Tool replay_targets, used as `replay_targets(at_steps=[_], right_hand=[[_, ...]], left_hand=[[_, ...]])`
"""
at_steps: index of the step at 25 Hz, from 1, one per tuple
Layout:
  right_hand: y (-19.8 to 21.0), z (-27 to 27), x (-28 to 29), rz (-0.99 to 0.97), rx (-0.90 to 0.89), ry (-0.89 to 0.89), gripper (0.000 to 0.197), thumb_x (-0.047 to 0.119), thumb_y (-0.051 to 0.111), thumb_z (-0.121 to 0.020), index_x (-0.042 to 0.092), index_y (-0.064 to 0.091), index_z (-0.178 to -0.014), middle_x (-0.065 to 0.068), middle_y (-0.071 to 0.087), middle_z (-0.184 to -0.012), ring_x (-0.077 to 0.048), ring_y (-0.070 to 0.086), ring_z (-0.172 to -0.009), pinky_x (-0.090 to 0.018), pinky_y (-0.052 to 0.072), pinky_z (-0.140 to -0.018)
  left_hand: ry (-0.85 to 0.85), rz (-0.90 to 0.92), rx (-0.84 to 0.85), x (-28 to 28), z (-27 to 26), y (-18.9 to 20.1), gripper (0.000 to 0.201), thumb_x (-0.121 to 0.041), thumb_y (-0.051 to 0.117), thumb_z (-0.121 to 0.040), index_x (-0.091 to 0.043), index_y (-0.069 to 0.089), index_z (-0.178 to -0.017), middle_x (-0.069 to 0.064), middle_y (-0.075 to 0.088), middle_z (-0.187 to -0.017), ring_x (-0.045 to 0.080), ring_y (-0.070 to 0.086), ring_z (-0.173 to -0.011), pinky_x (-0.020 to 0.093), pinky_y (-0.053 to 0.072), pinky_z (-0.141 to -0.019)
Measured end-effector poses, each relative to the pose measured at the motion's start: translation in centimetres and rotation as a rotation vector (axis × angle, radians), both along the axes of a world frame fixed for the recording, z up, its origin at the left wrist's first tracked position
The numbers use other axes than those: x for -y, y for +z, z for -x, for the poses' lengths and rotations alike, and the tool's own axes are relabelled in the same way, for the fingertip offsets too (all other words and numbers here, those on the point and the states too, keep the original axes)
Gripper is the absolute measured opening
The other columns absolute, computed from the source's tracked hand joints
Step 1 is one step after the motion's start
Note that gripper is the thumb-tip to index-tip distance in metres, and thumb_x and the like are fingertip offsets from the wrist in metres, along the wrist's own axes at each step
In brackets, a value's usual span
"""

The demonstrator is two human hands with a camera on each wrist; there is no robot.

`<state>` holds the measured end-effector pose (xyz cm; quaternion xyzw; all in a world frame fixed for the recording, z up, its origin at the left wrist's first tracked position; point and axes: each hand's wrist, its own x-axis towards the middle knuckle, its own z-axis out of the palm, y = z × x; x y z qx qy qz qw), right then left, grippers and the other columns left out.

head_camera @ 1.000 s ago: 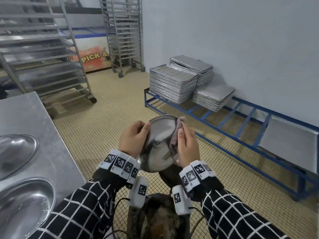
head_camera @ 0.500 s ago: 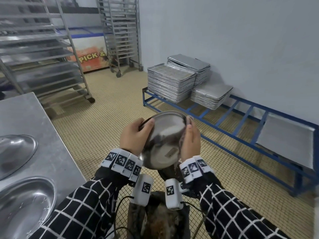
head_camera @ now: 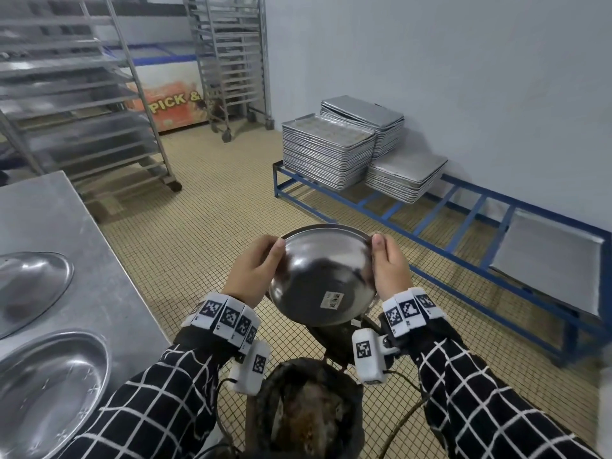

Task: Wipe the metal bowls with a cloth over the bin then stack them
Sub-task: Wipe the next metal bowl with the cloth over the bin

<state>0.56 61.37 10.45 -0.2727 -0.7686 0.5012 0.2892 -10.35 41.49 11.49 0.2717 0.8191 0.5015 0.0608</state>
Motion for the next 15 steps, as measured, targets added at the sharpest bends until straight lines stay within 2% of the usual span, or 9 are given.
replay_targets(at_steps=[2,4,6,8,9,13,15], right_hand=[[0.5,0.5,-0.5,-0.125,0.061,0.06,0.034,0.038,0.035,-0.1,0.013,0.057,-0.105,-0.001,0.061,-0.094,-0.017,0.059,-0.088,-0.03,0.048,-0.076],[1.1,1.0,-0.4,-0.29,0.101,0.143,0.033,0.034,0.037,-0.1,0.008,0.057,-0.106,-0.004,0.06,-0.097,-0.018,0.058,-0.09,-0.027,0.045,-0.076],[1.5,1.7,0.5,-0.447,0.121,0.225,0.03,0.031,0.039,-0.1,0.008,0.057,-0.102,-0.001,0.057,-0.094,-0.017,0.055,-0.089,-0.027,0.043,-0.077],[1.5,2.3,1.4,-0.556,0.098,0.25,0.028,0.032,0.039,-0.1,0.01,0.057,-0.098,0.001,0.053,-0.091,-0.017,0.052,-0.088,-0.035,0.046,-0.08],[1.4,2.5,1.9,-0.585,0.063,0.227,0.028,0.033,0.039,-0.099,0.011,0.056,-0.098,0.001,0.051,-0.092,-0.017,0.05,-0.09,-0.037,0.046,-0.081],[0.6,1.7,5.5,-0.708,-0.117,0.057,0.031,0.032,0.036,-0.098,0.013,0.058,-0.109,-0.005,0.049,-0.116,-0.02,0.046,-0.106,-0.028,0.039,-0.09],[-0.5,1.3,7.2,-0.895,-0.064,0.061,0.036,0.034,0.035,-0.097,0.016,0.058,-0.119,-0.005,0.05,-0.124,-0.022,0.045,-0.114,-0.033,0.035,-0.098]], left_hand=[[-0.037,0.015,-0.062,-0.1,-0.3,0.5,0.017,-0.035,0.045,-0.099,-0.025,0.059,-0.1,-0.013,0.061,-0.09,-0.001,0.054,-0.086,0.014,0.037,-0.071],[-0.069,0.041,-0.087,-0.5,-0.7,1.0,0.016,-0.036,0.046,-0.098,-0.027,0.058,-0.102,-0.015,0.061,-0.092,-0.003,0.054,-0.088,0.012,0.037,-0.072],[-0.083,0.097,-0.118,-1.1,-0.9,1.3,0.018,-0.038,0.046,-0.097,-0.027,0.06,-0.094,-0.015,0.06,-0.083,-0.002,0.054,-0.079,0.013,0.035,-0.066],[-0.059,0.154,-0.137,-1.4,-1.1,1.5,0.032,-0.042,0.045,-0.097,-0.022,0.06,-0.076,-0.009,0.058,-0.067,0.006,0.053,-0.065,0.017,0.034,-0.059],[-0.039,0.159,-0.122,-1.4,-1.1,1.5,0.036,-0.042,0.044,-0.097,-0.021,0.061,-0.073,-0.006,0.058,-0.063,0.011,0.052,-0.062,0.02,0.035,-0.058],[0.045,0.033,0.014,-1.5,-1.0,1.2,0.036,-0.042,0.045,-0.098,-0.019,0.069,-0.084,0.006,0.068,-0.074,0.025,0.062,-0.073,0.038,0.051,-0.071],[0.095,-0.038,0.072,-1.6,-1.0,1.2,0.04,-0.044,0.045,-0.097,-0.016,0.071,-0.087,0.007,0.07,-0.077,0.027,0.065,-0.077,0.041,0.053,-0.074]])
